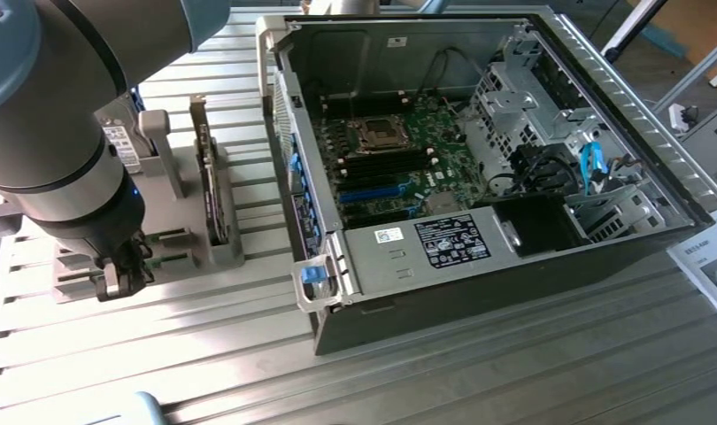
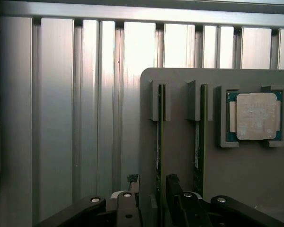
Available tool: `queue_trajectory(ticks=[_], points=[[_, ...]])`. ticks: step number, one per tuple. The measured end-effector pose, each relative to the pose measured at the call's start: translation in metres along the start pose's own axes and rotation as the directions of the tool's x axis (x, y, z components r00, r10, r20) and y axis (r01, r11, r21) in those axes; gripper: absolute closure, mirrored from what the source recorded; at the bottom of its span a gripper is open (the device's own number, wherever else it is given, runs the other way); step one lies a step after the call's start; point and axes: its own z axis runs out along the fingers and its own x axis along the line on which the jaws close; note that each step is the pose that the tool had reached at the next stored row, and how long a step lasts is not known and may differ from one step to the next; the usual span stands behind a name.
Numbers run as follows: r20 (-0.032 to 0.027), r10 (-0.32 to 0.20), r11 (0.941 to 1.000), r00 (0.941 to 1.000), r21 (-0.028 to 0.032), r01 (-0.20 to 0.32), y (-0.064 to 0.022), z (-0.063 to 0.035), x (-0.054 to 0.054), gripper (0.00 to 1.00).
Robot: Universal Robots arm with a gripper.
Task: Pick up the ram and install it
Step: 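Pick up the ram and move it above insertion slot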
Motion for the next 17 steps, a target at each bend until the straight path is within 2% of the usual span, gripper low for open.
queue_trajectory(ticks=[9, 10, 11, 17], points=[[0.0000, 0.000, 1.0000, 1.0000, 0.0000, 0.000, 0.0000, 0.0000, 0.0000, 0.64], [0.0001, 0.000, 1.0000, 1.0000, 0.0000, 0.000, 0.0000, 0.0000, 0.0000, 0.65], [0.0000, 0.000, 1.0000, 1.0000, 0.0000, 0.000, 0.0000, 0.0000, 0.0000, 0.73], [0.0000, 0.000, 1.0000, 1.0000, 0.0000, 0.000, 0.0000, 0.0000, 0.0000, 0.73]])
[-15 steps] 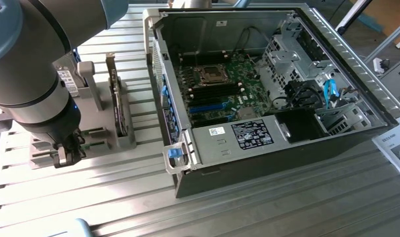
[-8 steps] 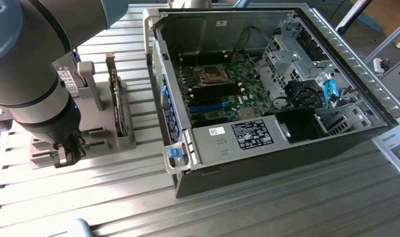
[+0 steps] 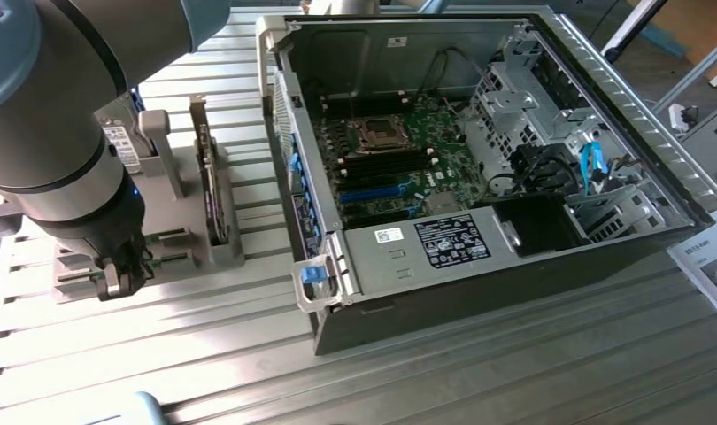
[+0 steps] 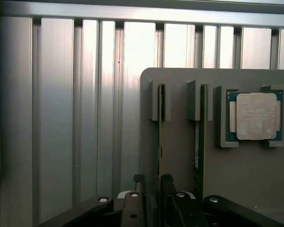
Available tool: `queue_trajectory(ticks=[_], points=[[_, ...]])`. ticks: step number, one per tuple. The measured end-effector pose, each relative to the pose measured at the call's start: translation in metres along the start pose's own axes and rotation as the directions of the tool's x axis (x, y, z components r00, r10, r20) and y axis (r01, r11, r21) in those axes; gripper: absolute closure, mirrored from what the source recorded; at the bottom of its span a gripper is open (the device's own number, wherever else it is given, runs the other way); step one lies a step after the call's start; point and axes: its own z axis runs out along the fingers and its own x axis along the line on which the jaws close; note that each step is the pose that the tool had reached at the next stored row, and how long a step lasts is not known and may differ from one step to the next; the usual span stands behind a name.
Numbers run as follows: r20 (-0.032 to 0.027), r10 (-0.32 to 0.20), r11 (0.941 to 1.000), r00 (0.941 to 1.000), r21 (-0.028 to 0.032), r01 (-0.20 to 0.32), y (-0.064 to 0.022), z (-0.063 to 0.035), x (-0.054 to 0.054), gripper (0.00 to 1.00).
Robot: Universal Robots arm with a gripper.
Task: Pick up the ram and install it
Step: 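Pick up the ram and move it above insertion slot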
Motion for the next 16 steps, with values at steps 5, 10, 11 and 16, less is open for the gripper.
queue_trajectory(ticks=[5, 10, 11, 16], points=[[0.0003, 0.000, 1.0000, 1.0000, -0.0001, 0.000, 0.0000, 0.0006, -0.0034, 0.73], [0.0005, 0.000, 1.0000, 1.0000, 0.0000, 0.000, 0.0000, 0.0016, -0.0075, 0.73], [0.0005, 0.000, 1.0000, 1.0000, 0.0000, 0.000, 0.0000, 0.0021, -0.0090, 0.73], [0.0005, 0.000, 1.0000, 1.0000, 0.0000, 0.000, 0.0029, 0.0034, -0.0092, 0.73]])
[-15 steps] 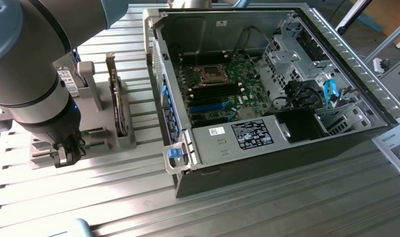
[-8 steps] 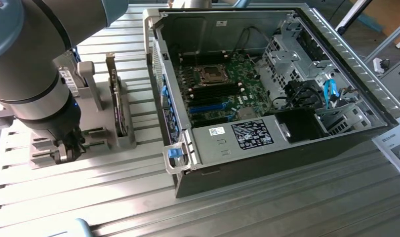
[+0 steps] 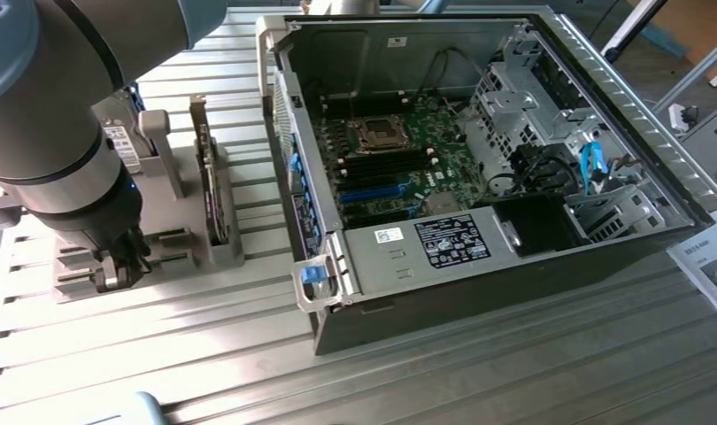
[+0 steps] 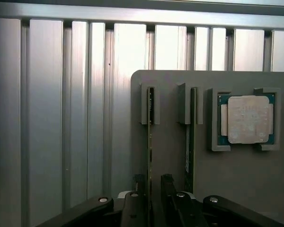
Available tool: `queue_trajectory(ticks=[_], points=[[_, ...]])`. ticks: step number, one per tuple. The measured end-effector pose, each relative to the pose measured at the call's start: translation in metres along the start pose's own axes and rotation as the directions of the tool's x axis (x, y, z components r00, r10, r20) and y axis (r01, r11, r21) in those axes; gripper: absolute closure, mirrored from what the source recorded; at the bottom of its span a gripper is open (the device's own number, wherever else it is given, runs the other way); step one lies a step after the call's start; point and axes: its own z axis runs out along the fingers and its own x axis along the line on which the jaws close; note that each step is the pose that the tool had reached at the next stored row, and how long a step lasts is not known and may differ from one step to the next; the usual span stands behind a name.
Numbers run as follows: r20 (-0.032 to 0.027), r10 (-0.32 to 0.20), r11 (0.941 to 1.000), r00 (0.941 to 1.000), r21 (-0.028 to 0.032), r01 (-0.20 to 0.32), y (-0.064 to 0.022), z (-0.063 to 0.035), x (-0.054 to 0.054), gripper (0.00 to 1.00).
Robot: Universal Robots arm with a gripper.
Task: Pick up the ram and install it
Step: 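Pick up the ram and move it above insertion slot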
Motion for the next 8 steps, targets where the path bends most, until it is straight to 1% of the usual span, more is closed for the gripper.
queue_trajectory(ticks=[8], points=[[0.0001, 0.000, 1.0000, 1.0000, 0.0000, 0.000, 0.0008, 0.0006, 0.0000, 0.73]])
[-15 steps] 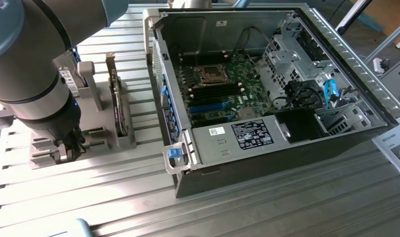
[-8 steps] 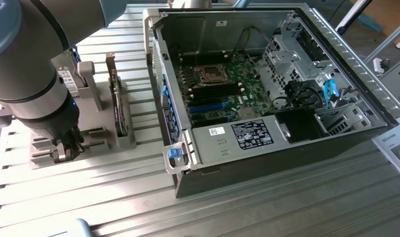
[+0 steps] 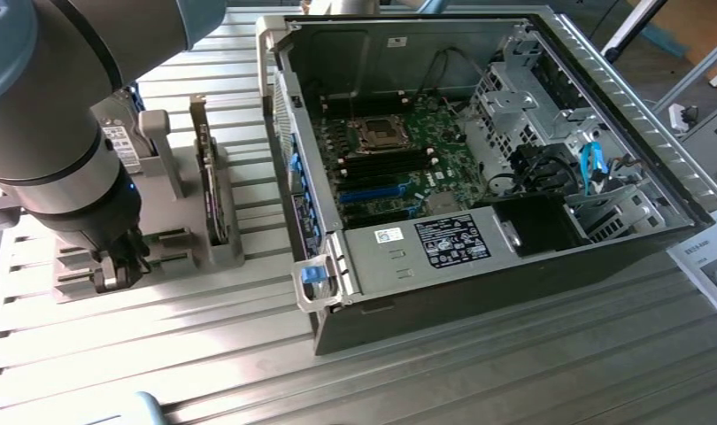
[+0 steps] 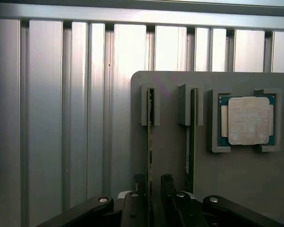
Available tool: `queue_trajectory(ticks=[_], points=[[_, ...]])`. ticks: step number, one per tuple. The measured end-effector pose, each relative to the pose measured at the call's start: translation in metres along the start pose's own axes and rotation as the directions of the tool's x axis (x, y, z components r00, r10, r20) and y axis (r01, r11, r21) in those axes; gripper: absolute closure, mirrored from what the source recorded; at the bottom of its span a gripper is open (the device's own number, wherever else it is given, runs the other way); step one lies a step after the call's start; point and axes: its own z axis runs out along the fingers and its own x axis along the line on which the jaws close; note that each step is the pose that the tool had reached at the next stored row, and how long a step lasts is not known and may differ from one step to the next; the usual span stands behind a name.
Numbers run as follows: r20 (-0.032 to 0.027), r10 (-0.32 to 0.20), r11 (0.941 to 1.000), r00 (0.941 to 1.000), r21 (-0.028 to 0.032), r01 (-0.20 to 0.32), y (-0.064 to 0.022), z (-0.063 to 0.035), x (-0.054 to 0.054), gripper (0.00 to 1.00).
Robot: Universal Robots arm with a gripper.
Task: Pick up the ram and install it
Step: 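Pick up the ram and move it above insertion slot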
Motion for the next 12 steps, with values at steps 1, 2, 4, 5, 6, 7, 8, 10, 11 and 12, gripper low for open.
queue_trajectory(ticks=[1, 2, 4, 5, 6, 7, 8, 10, 11, 12], points=[[0.0000, 0.000, 1.0000, 1.0000, 0.0000, 0.000, 0.0000, 0.0000, 0.0000, 0.73], [-0.0001, 0.000, 1.0000, 1.0000, 0.0000, 0.000, 0.0000, 0.0000, 0.0000, 0.73], [-0.0001, 0.000, 1.0000, 1.0000, 0.0000, 0.000, 0.0000, 0.0000, 0.0000, 0.74], [-0.0001, 0.000, 1.0000, 1.0000, -0.0001, 0.000, 0.0000, 0.0000, 0.0000, 0.81], [-0.0002, 0.000, 1.0000, 1.0000, -0.0001, 0.000, 0.0000, -0.0001, 0.0000, 0.81], [-0.0001, 0.000, 1.0000, 1.0000, -0.0001, 0.000, 0.0000, 0.0000, 0.0000, 0.87], [-0.0001, 0.000, 1.0000, 1.0000, -0.0001, 0.000, 0.0000, -0.0001, 0.0000, 0.87], [-0.0001, 0.000, 1.0000, 1.0000, -0.0001, 0.000, 0.0000, 0.0000, 0.0000, 0.87], [-0.0001, 0.000, 1.0000, 1.0000, -0.0001, 0.000, 0.0000, 0.0000, 0.0000, 0.87], [-0.0001, 0.000, 1.0000, 1.0000, -0.0001, 0.000, 0.0000, 0.0000, 0.0000, 0.87]])
